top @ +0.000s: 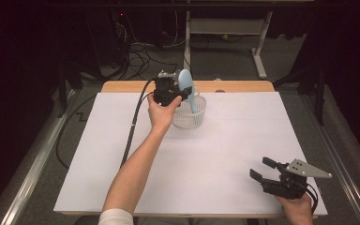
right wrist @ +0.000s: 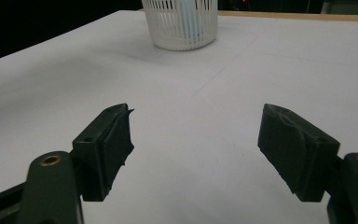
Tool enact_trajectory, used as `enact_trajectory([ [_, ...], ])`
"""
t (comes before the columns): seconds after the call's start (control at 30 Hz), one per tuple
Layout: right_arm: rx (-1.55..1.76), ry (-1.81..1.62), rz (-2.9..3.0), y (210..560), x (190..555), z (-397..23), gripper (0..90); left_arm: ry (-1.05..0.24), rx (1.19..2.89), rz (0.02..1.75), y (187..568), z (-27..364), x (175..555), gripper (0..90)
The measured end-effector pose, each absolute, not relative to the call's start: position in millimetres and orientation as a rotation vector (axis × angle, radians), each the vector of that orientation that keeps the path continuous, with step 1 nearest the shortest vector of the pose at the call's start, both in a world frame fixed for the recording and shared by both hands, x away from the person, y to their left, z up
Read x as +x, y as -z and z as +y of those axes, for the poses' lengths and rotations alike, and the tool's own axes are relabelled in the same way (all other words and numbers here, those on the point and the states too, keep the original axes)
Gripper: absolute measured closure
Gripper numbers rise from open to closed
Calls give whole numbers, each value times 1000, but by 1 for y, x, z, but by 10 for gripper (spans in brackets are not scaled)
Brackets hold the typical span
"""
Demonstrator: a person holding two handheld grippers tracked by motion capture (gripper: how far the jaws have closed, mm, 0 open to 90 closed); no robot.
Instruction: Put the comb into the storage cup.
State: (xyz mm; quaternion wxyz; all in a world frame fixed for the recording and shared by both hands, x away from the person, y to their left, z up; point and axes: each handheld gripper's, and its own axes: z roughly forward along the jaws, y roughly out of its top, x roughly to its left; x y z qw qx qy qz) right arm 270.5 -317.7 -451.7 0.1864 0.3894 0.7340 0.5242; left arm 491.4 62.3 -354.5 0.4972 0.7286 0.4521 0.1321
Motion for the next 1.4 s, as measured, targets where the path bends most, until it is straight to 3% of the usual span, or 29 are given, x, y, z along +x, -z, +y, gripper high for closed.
enact_trajectory([
  [1.4, 1097, -1472, 2072, 452, 271, -317, 265, -352, 1832, 1073, 355, 66, 488, 449],
])
